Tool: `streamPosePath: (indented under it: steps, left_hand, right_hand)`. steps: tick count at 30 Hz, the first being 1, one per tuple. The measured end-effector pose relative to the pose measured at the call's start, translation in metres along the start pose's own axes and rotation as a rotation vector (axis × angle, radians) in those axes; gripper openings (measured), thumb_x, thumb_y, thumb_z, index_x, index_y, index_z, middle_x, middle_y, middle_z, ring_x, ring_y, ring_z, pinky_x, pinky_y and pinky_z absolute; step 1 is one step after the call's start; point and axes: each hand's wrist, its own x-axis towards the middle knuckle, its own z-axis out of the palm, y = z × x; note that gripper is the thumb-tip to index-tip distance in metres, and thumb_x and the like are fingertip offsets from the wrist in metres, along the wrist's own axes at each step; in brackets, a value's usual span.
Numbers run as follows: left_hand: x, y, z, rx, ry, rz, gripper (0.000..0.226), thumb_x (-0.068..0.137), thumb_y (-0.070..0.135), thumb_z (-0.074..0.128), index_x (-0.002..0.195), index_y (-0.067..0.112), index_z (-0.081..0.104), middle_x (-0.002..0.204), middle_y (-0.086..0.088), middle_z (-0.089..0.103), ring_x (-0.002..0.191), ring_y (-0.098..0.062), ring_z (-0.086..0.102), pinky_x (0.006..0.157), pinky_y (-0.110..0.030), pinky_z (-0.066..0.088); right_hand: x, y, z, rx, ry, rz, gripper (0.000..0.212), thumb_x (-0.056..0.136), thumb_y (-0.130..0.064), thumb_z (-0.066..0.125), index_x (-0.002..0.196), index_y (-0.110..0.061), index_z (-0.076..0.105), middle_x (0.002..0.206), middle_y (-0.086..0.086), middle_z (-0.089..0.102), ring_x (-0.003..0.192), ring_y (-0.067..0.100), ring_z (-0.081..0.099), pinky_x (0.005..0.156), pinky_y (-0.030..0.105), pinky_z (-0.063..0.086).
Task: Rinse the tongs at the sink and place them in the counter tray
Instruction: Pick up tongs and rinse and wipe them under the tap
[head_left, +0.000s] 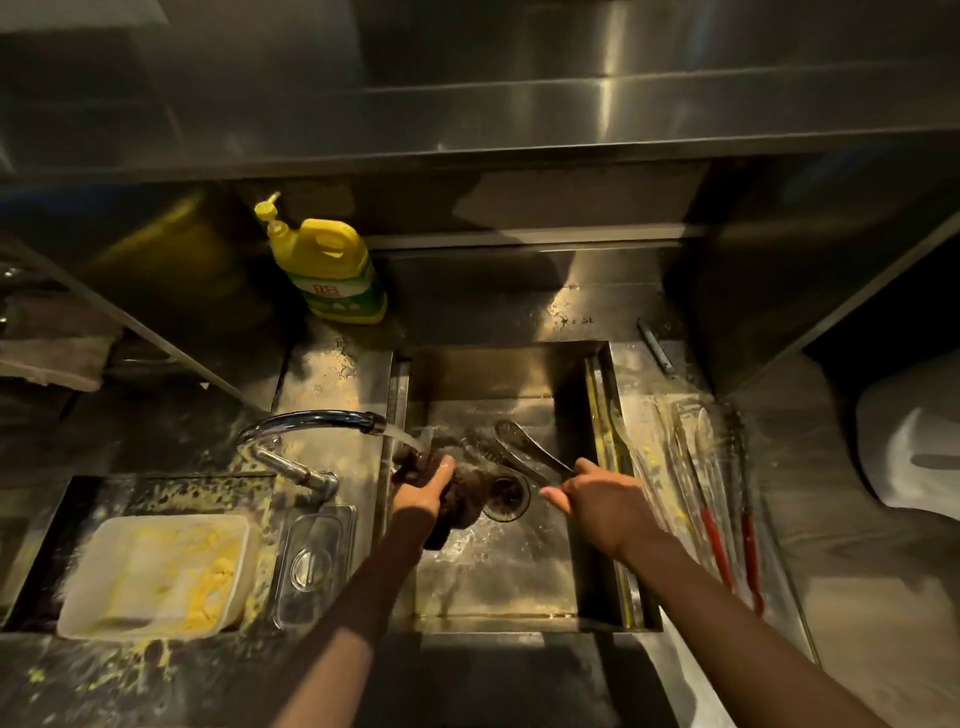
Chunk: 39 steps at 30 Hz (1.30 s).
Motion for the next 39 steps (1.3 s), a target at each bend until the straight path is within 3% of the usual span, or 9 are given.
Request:
streamPosePath:
  steps: [2, 10, 13, 17, 20, 27, 31, 36, 39]
  left_hand:
    - [-0.009, -0.001, 0.006, -0.015, -0.002, 0.012, 0.049, 0.088, 0.027, 0.071, 0.124, -0.004, 0.06, 0.12, -0.016, 0.065, 0.115, -0.031, 0.06, 0.096, -0.028, 0.041]
    - [-0.051, -0.004, 0.02, 0.054, -0.009, 0.158, 0.027, 0.088, 0.019, 0.071, 0.112, 0.009, 0.068, 0.108, -0.007, 0.069, 0.099, -0.022, 0.064, 0.085, -0.029, 0.045]
    - [-0.064, -0.003, 0.025, 0.112, -0.029, 0.217, 0.022, 0.088, 0.014, 0.069, 0.109, 0.017, 0.062, 0.113, -0.007, 0.064, 0.106, -0.025, 0.061, 0.095, -0.036, 0.046]
    - [-0.087, 0.004, 0.03, 0.044, -0.064, 0.214, 0.031, 0.088, 0.012, 0.069, 0.118, 0.013, 0.059, 0.112, -0.004, 0.064, 0.095, -0.014, 0.061, 0.077, -0.025, 0.045]
    - [-0.095, 0.012, 0.03, 0.057, -0.083, 0.252, 0.043, 0.085, 0.014, 0.074, 0.125, 0.006, 0.059, 0.118, -0.009, 0.066, 0.099, -0.015, 0.064, 0.079, -0.023, 0.048]
    - [-0.112, 0.041, 0.036, 0.059, -0.231, 0.324, 0.019, 0.086, 0.012, 0.072, 0.104, 0.013, 0.068, 0.095, -0.003, 0.07, 0.093, -0.021, 0.068, 0.076, -0.025, 0.055]
    - [-0.124, 0.058, 0.041, 0.051, -0.336, 0.404, 0.024, 0.088, 0.001, 0.067, 0.107, 0.016, 0.064, 0.088, 0.007, 0.068, 0.066, 0.006, 0.067, 0.057, -0.007, 0.05]
    - [-0.136, 0.072, 0.047, 0.127, -0.425, 0.446, 0.027, 0.082, 0.024, 0.078, 0.107, 0.02, 0.069, 0.107, -0.002, 0.073, 0.102, -0.021, 0.068, 0.092, -0.033, 0.053]
    - [-0.154, 0.075, 0.062, 0.151, -0.506, 0.509, 0.029, 0.084, 0.017, 0.076, 0.111, 0.015, 0.067, 0.11, -0.004, 0.07, 0.097, -0.018, 0.065, 0.085, -0.026, 0.053]
  right_hand:
    - [-0.002, -0.001, 0.007, 0.055, 0.023, 0.03, 0.052, 0.1, -0.06, 0.038, 0.068, -0.026, 0.063, 0.132, 0.002, 0.065, 0.128, 0.013, 0.057, 0.094, 0.031, 0.049]
    - [-0.021, 0.011, 0.002, 0.12, 0.007, 0.013, 0.06, 0.101, -0.06, 0.033, 0.082, -0.015, 0.068, 0.095, 0.004, 0.061, 0.083, 0.02, 0.062, 0.073, 0.031, 0.046]
    - [-0.028, 0.015, -0.002, 0.202, 0.062, -0.001, 0.059, 0.102, -0.059, 0.034, 0.08, -0.016, 0.068, 0.086, 0.003, 0.055, 0.072, 0.018, 0.053, 0.065, 0.03, 0.038]
    - [-0.037, 0.021, -0.011, 0.456, 0.145, -0.062, 0.04, 0.102, -0.053, 0.039, 0.078, -0.029, 0.06, 0.082, 0.0, 0.057, 0.075, 0.02, 0.057, 0.069, 0.036, 0.048]
    - [-0.043, 0.026, -0.021, 0.612, 0.217, -0.12, 0.029, 0.103, -0.044, 0.045, 0.095, -0.025, 0.065, 0.089, 0.002, 0.06, 0.082, 0.018, 0.056, 0.074, 0.039, 0.048]
    - [-0.064, 0.03, -0.056, 0.672, 0.37, -0.152, 0.013, 0.101, -0.037, 0.052, 0.101, -0.027, 0.06, 0.106, -0.007, 0.054, 0.095, 0.009, 0.053, 0.079, 0.03, 0.044]
    - [-0.078, 0.027, -0.073, 0.72, 0.448, -0.11, 0.015, 0.098, -0.031, 0.06, 0.09, -0.018, 0.062, 0.098, -0.009, 0.048, 0.092, 0.01, 0.054, 0.08, 0.029, 0.044]
    - [-0.111, 0.029, -0.089, 0.782, 0.577, -0.024, 0.016, 0.097, -0.03, 0.062, 0.088, -0.017, 0.065, 0.106, -0.004, 0.053, 0.097, 0.008, 0.054, 0.086, 0.026, 0.042]
    - [-0.139, 0.036, -0.093, 0.828, 0.65, 0.045, 0.015, 0.096, -0.028, 0.064, 0.089, -0.014, 0.067, 0.108, -0.005, 0.053, 0.103, 0.01, 0.055, 0.092, 0.026, 0.043]
